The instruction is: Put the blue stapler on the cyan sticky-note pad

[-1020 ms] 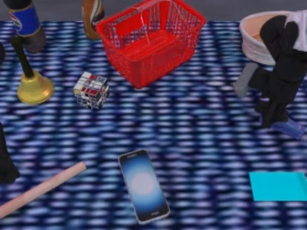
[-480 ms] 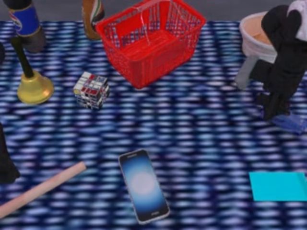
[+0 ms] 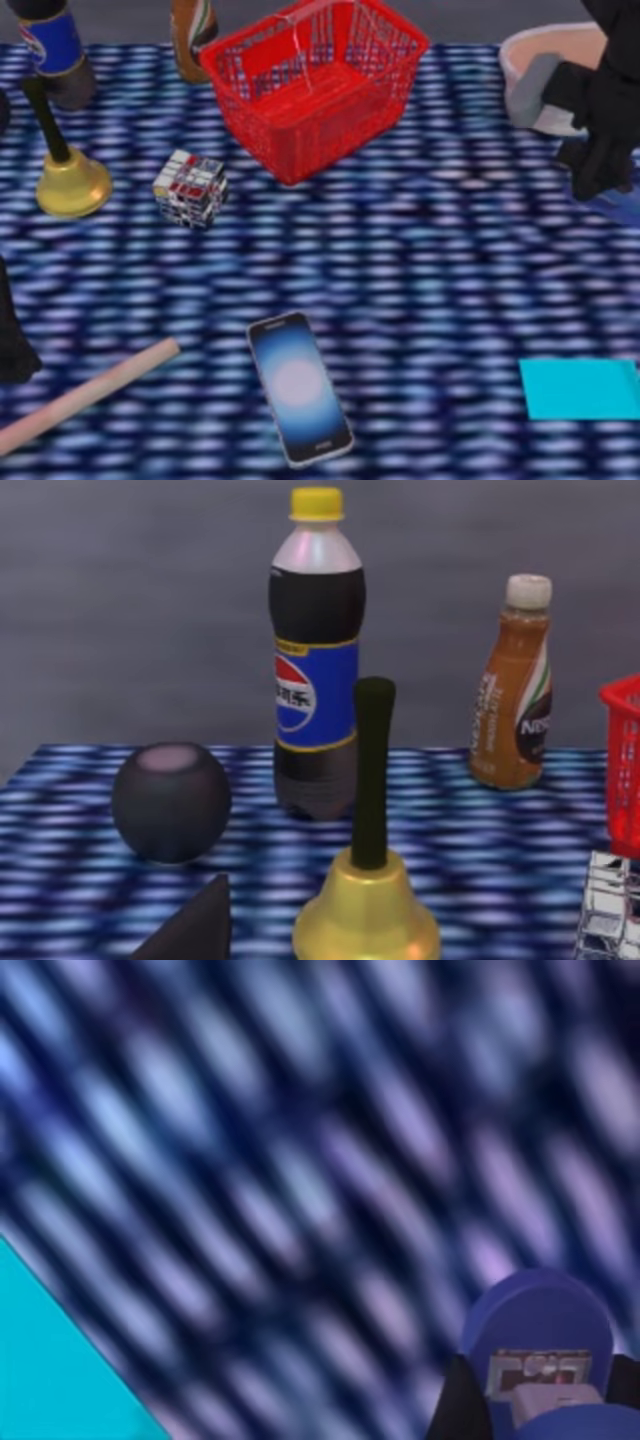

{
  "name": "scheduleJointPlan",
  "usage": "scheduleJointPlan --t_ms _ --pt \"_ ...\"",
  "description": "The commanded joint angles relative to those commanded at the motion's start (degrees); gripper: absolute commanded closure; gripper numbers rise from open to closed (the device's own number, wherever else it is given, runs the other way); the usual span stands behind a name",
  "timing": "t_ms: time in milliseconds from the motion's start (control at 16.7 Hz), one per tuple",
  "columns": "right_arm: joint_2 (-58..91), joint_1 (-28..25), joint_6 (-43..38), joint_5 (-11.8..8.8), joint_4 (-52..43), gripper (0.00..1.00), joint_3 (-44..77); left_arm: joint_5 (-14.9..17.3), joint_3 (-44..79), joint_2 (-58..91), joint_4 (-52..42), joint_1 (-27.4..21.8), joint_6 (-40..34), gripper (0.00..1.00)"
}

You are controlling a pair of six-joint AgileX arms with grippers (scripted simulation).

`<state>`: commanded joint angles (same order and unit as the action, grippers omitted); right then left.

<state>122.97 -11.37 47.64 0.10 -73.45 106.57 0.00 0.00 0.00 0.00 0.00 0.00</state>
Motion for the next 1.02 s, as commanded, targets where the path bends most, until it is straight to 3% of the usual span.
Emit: scheduleJointPlan --t_ms 300,540,780,1020 --pt "0.0 0.2 -0.6 0.0 0.2 1.0 -0.2 0.0 0.0 0.0 0.0 0.0 0.0 0.0" --pt "-2.4 0.0 -8.9 -0.2 1.1 1.0 -1.0 0.0 0.0 0.0 0.0 0.0 0.0 0.0" --pt "-7.1 0.2 -26.8 -0.5 2.6 1.0 -3.8 0.0 0.0 0.0 0.0 0.0 0.0 0.0" --pt "-13.2 0.8 -53.7 -0.7 4.0 1.0 -10.1 0.0 0.0 0.0 0.0 0.0 0.0 0.0"
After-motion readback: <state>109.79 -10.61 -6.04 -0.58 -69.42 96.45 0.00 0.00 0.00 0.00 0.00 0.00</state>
